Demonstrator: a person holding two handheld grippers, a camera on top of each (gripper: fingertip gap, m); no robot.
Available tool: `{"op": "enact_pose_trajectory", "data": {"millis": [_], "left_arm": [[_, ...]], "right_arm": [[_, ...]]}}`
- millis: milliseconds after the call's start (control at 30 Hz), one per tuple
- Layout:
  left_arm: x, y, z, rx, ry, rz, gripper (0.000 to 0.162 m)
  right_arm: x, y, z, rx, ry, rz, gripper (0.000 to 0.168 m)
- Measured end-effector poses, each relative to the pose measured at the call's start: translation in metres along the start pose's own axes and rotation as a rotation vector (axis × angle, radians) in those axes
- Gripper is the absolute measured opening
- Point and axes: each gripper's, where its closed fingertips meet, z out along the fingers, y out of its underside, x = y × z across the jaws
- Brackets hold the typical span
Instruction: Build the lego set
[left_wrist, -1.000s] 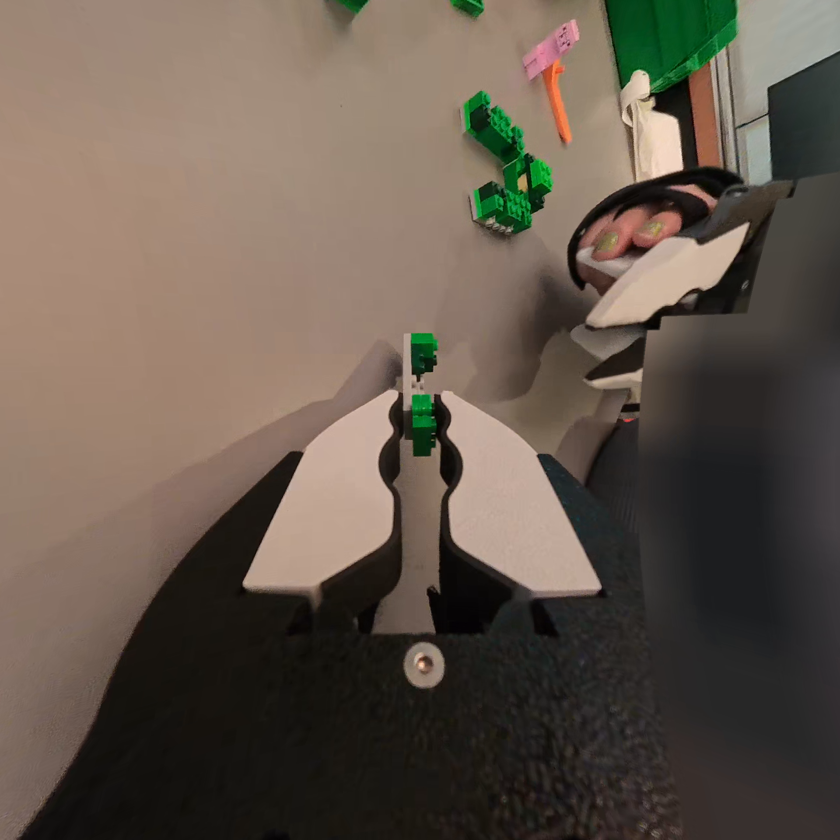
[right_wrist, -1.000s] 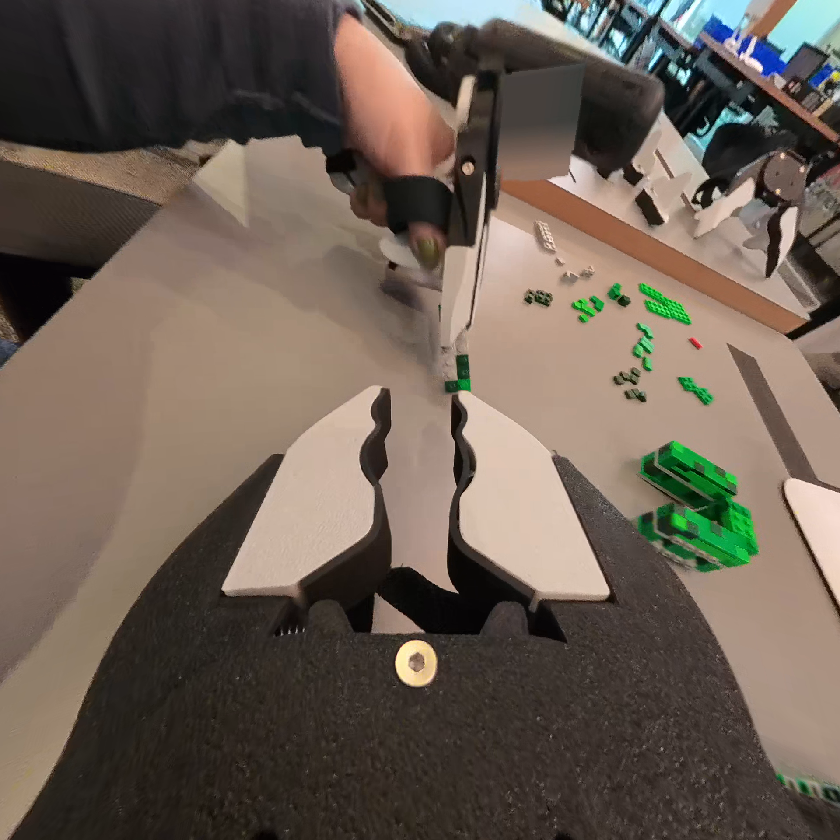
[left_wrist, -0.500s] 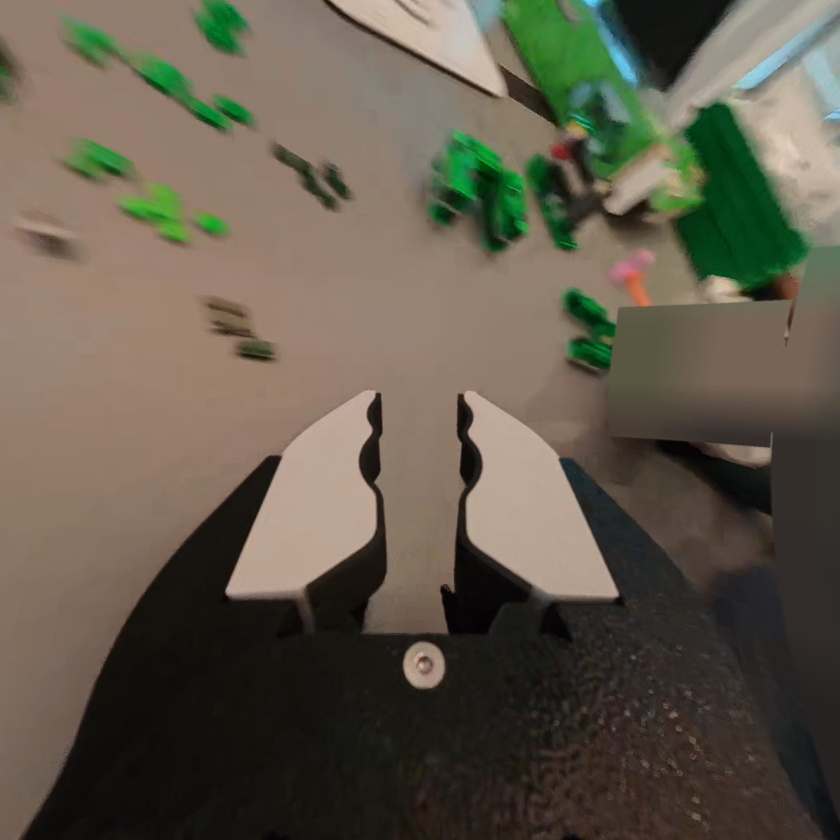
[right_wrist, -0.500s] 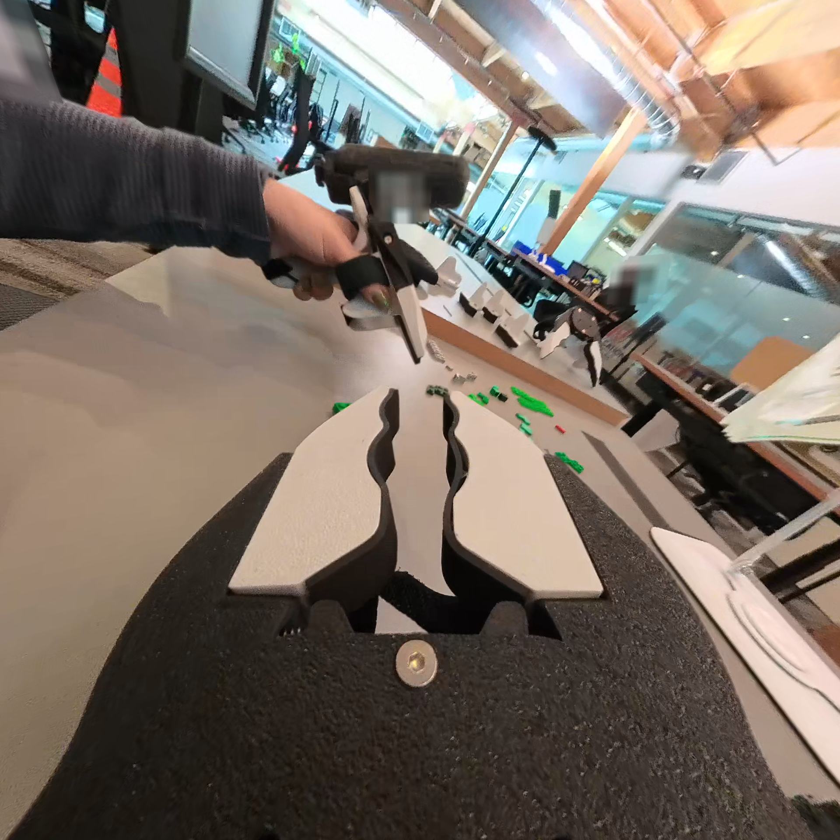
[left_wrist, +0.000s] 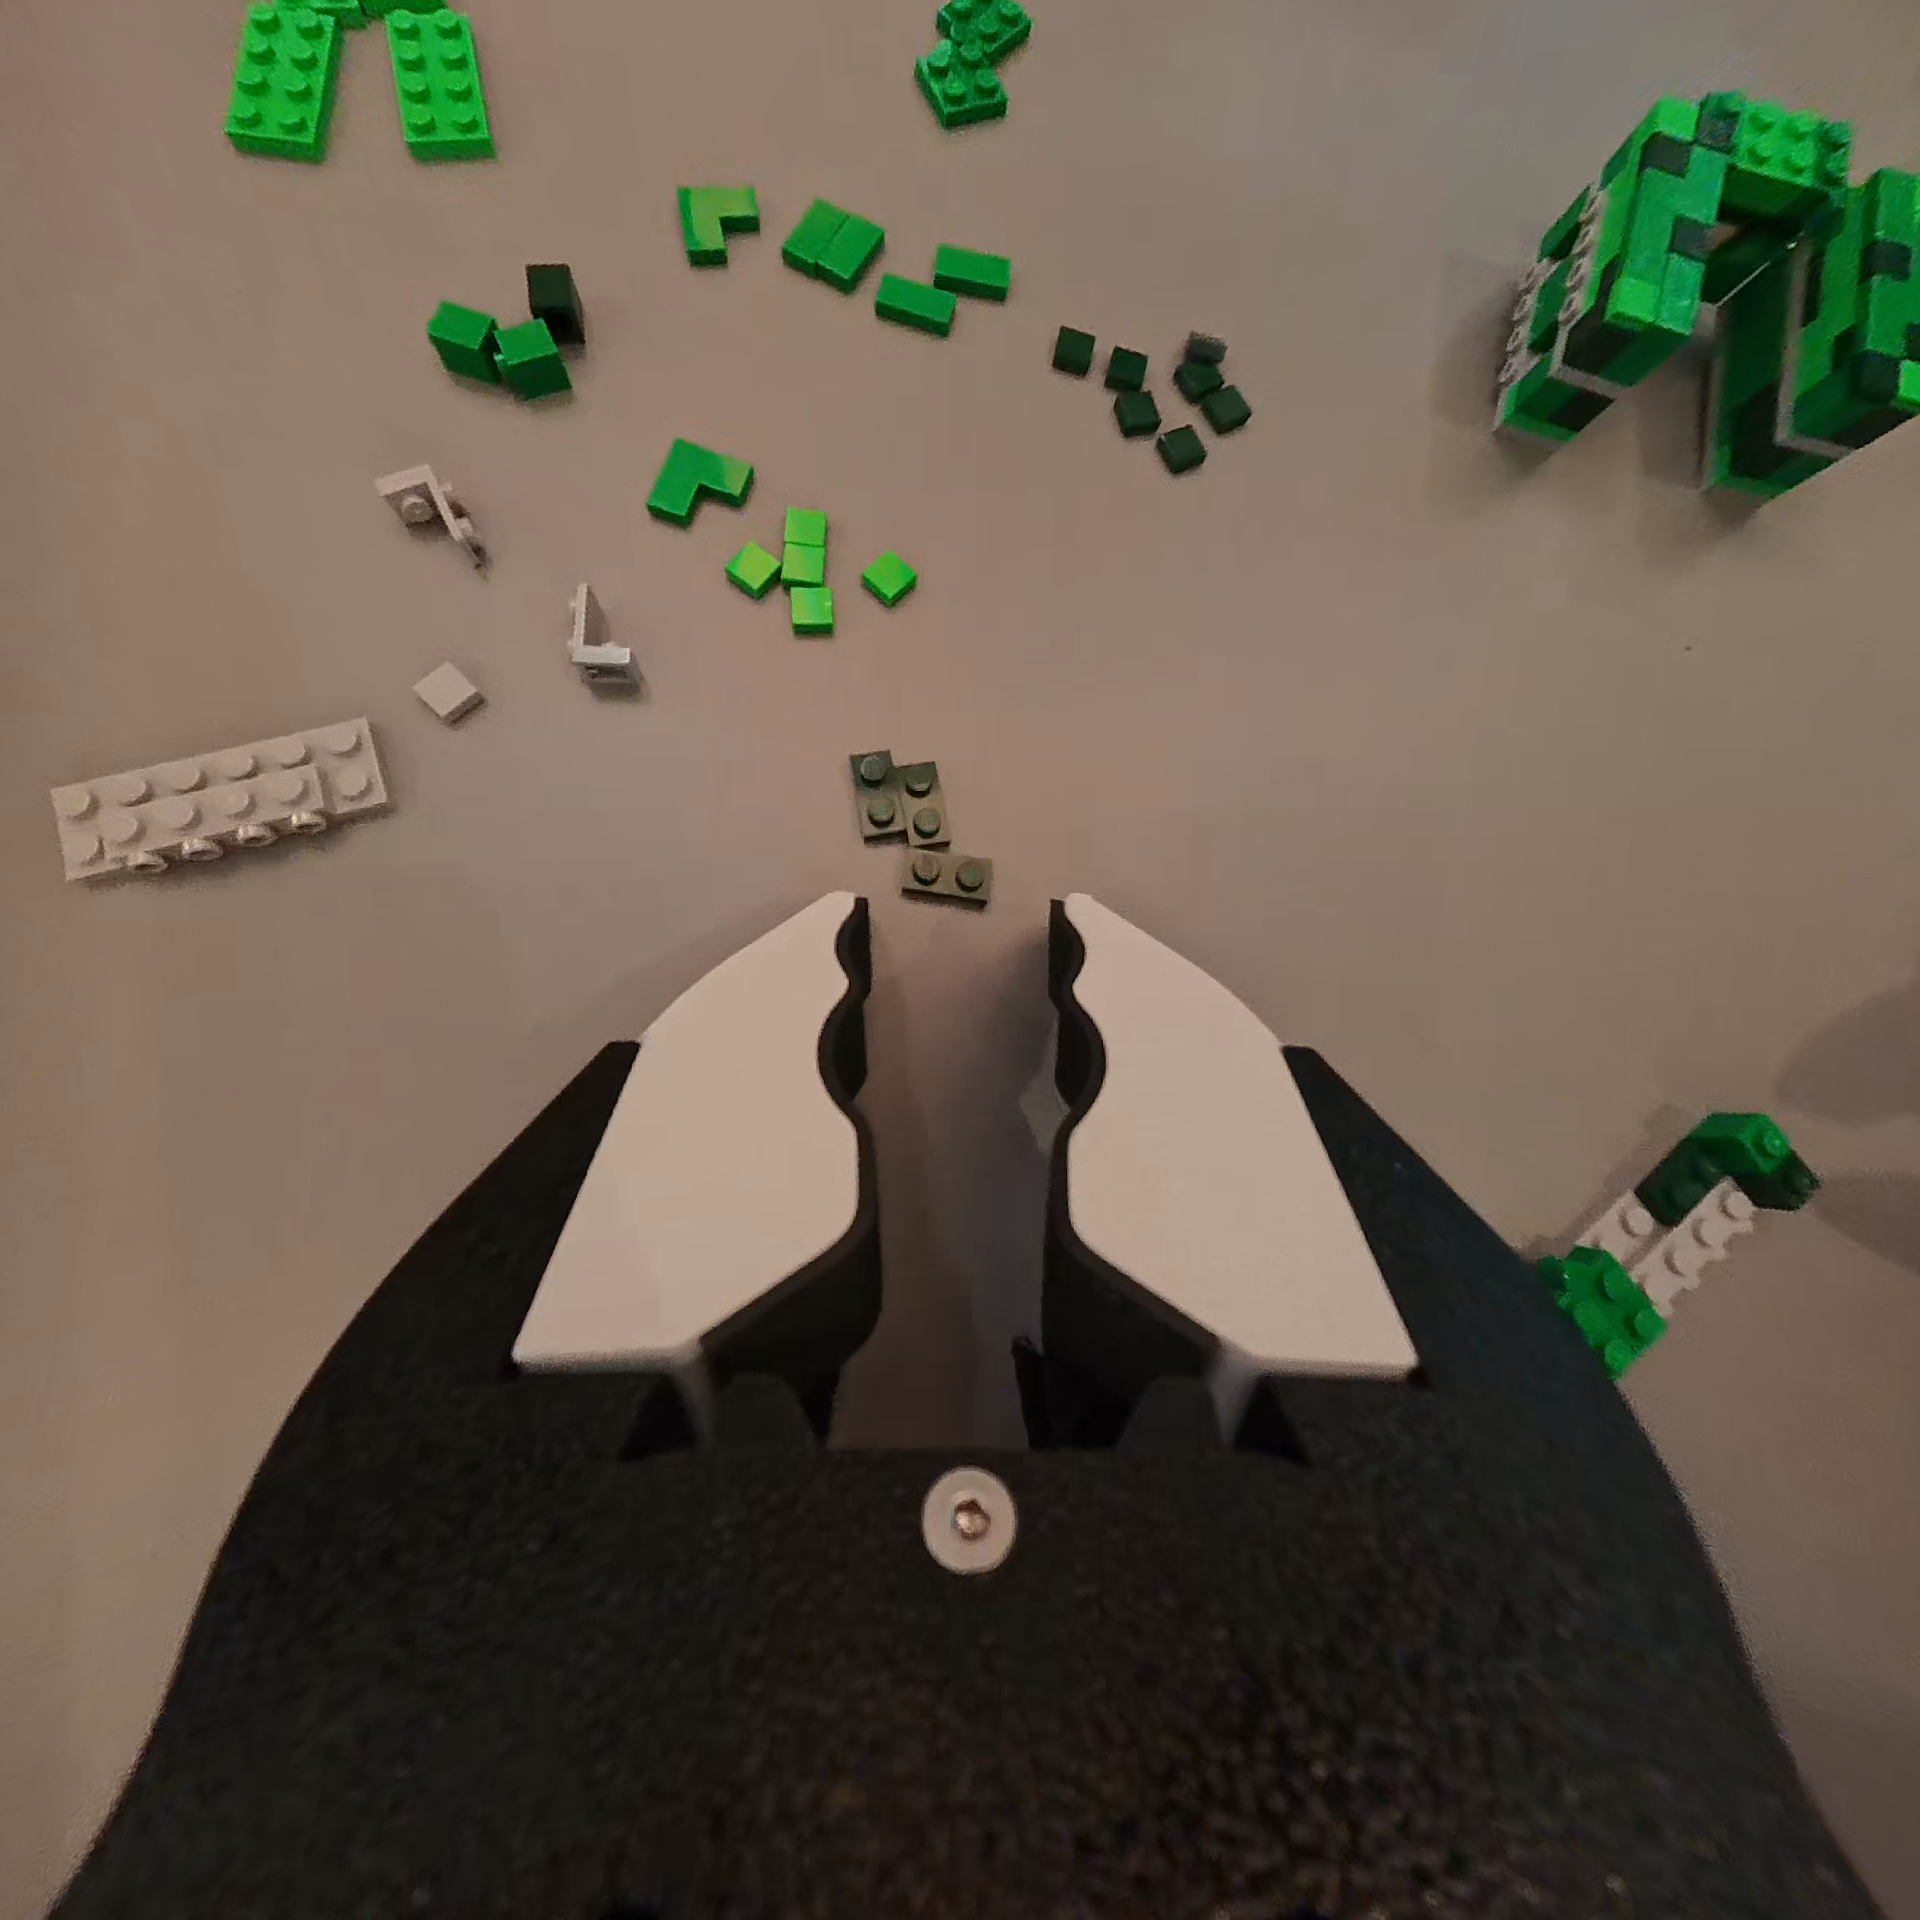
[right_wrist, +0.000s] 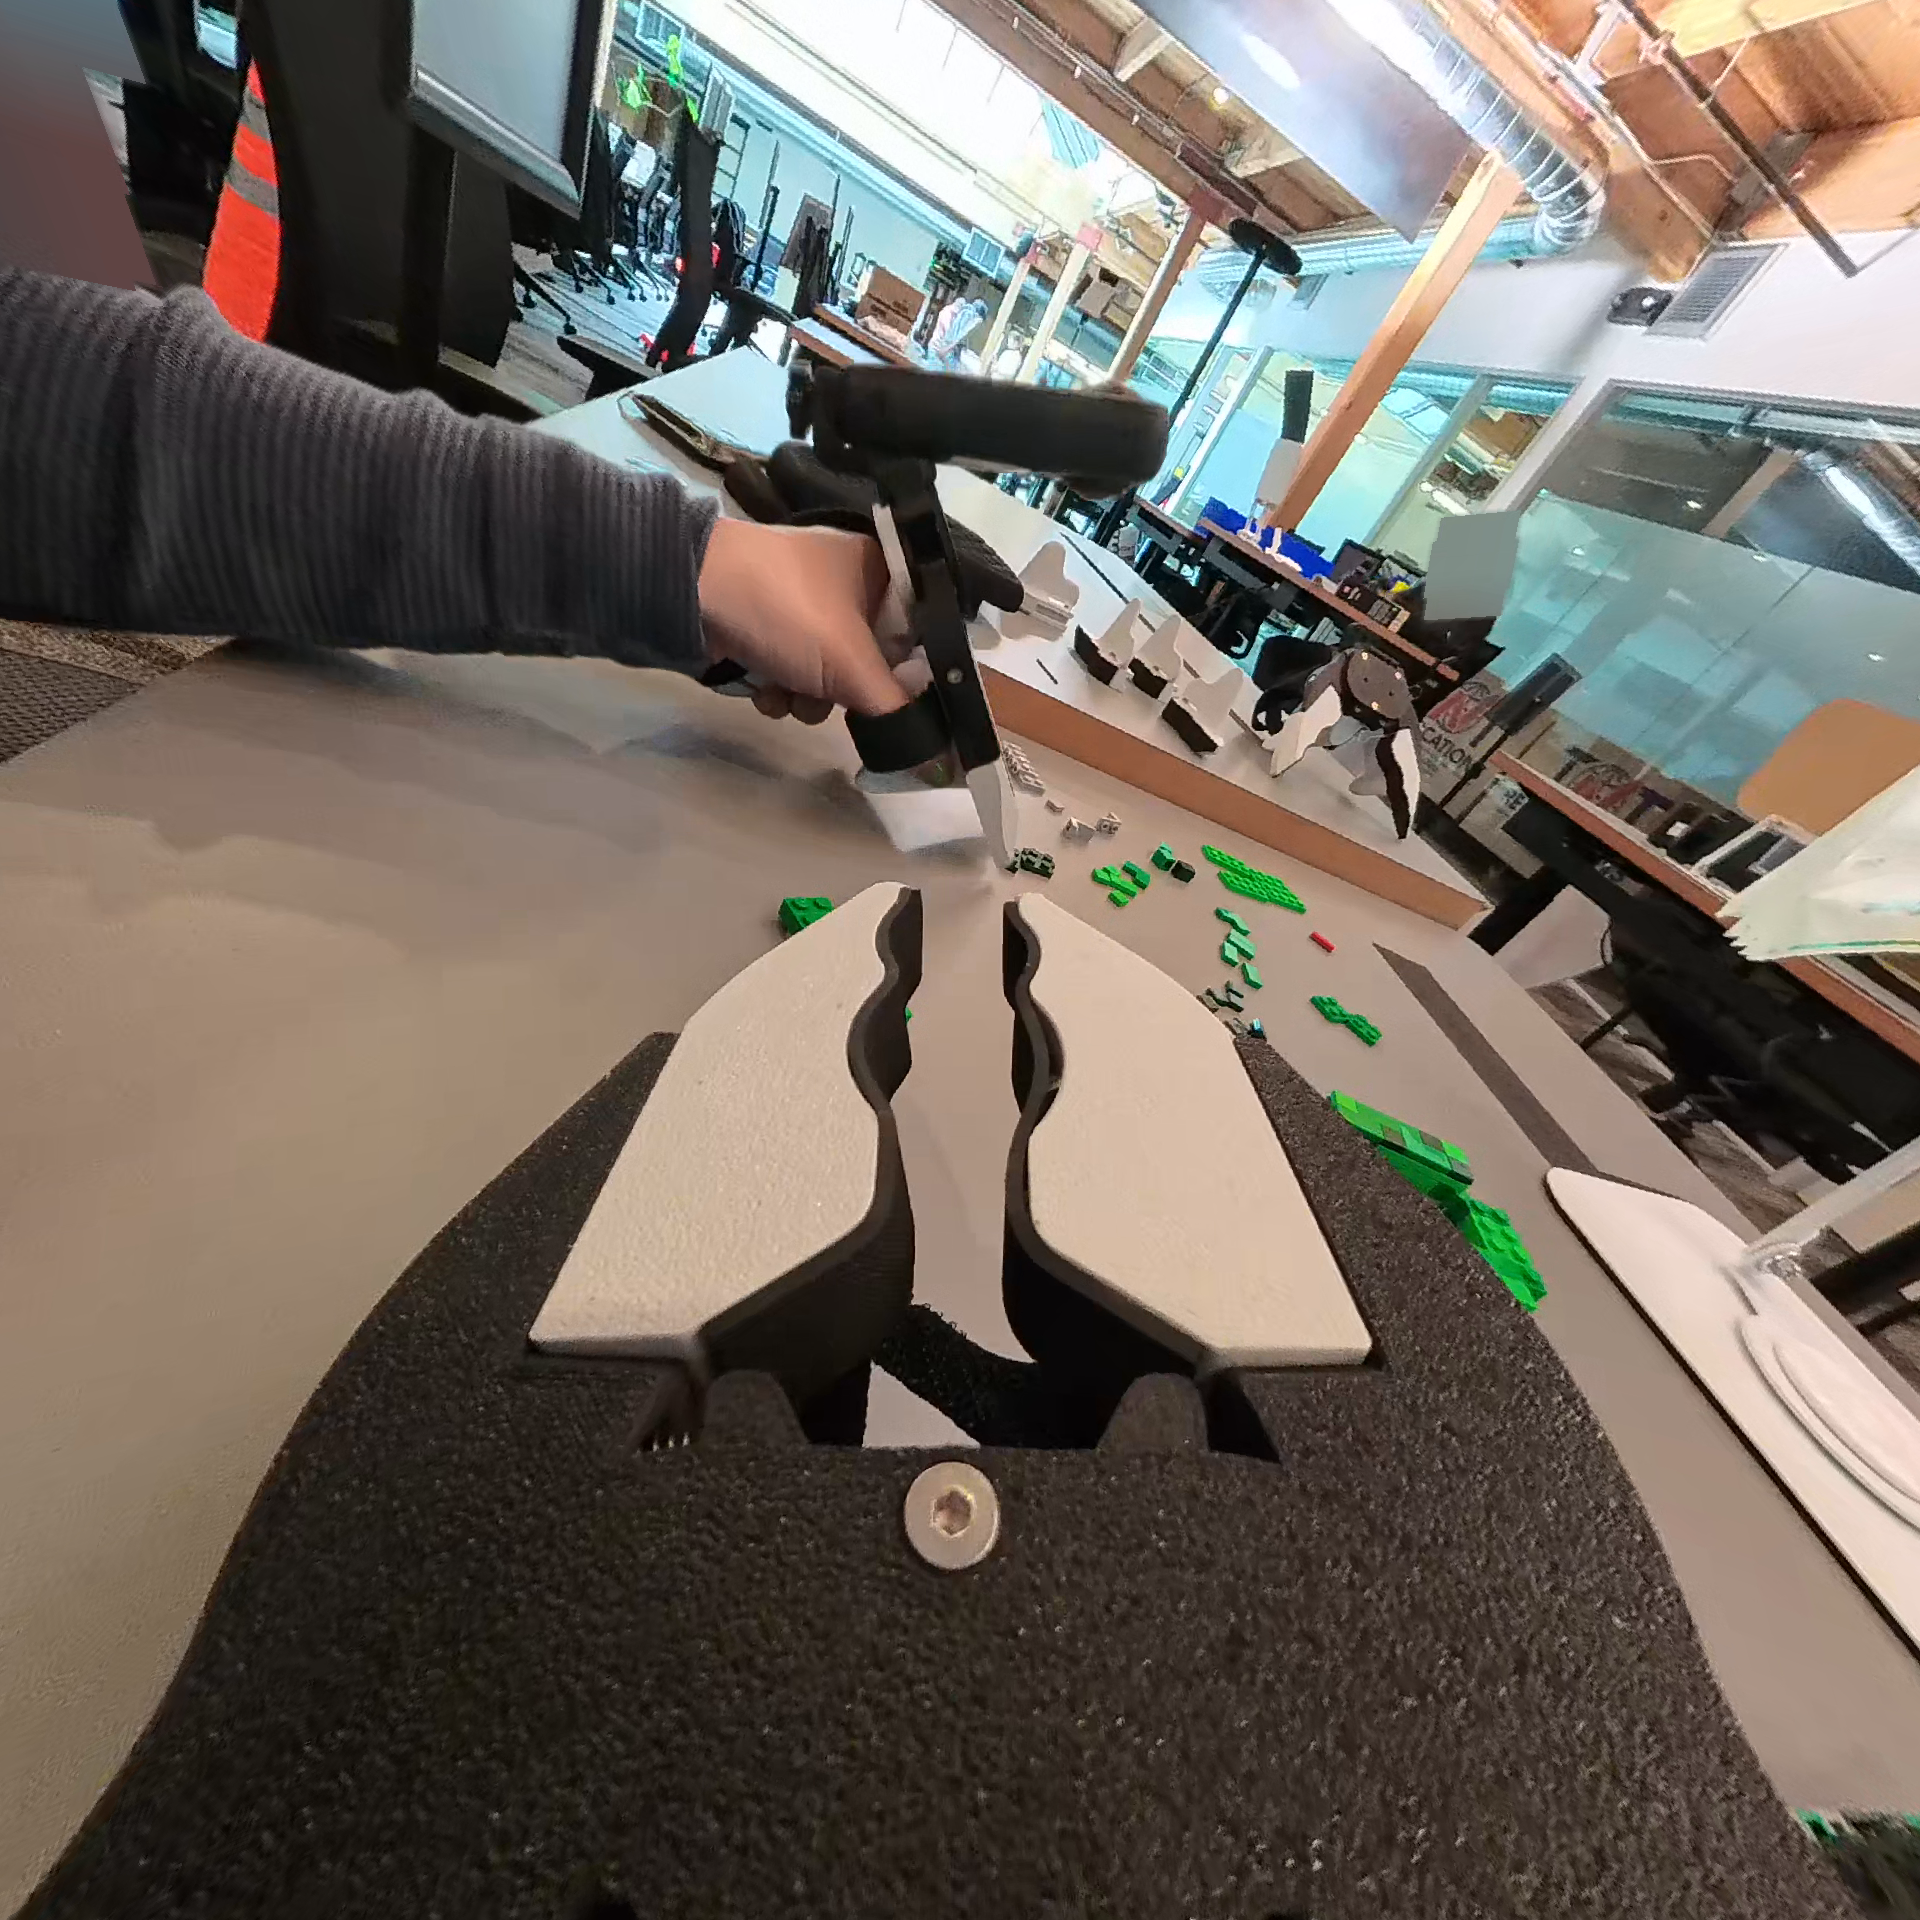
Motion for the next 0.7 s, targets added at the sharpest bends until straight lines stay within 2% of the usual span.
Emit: {"op": "enact_pose_trajectory", "data": {"millis": [133, 167, 200, 433, 600, 633, 700], "left_arm": [[-0.001, -0.003, 0.004, 0.006, -0.009, 0.012, 0.03], [-0.002, -0.003, 0.004, 0.0, -0.017, 0.019, 0.027], [-0.004, -0.002, 0.004, -0.007, -0.024, 0.03, 0.015], [0.013, 0.001, -0.002, 0.057, 0.019, 0.119, 0.014], [0.063, 0.004, -0.018, 0.173, 0.168, 0.371, 0.013], [0.073, 0.005, -0.021, 0.183, 0.201, 0.431, 0.0], [0.087, 0.004, -0.03, 0.207, 0.24, 0.525, 0.0]], "right_arm": [[-0.001, 0.0, 0.0, -0.003, 0.0, -0.007, 0.014], [-0.001, 0.0, 0.0, -0.004, 0.0, -0.007, 0.014], [0.0, 0.001, 0.0, -0.004, 0.001, -0.007, 0.014], [0.001, 0.0, 0.0, -0.002, 0.014, -0.008, 0.014], [0.005, 0.0, 0.0, 0.002, 0.032, -0.007, 0.014], [0.005, 0.0, 0.0, 0.002, 0.034, -0.005, 0.013], [0.006, 0.0, 0.0, 0.001, 0.037, 0.001, 0.013]]}}
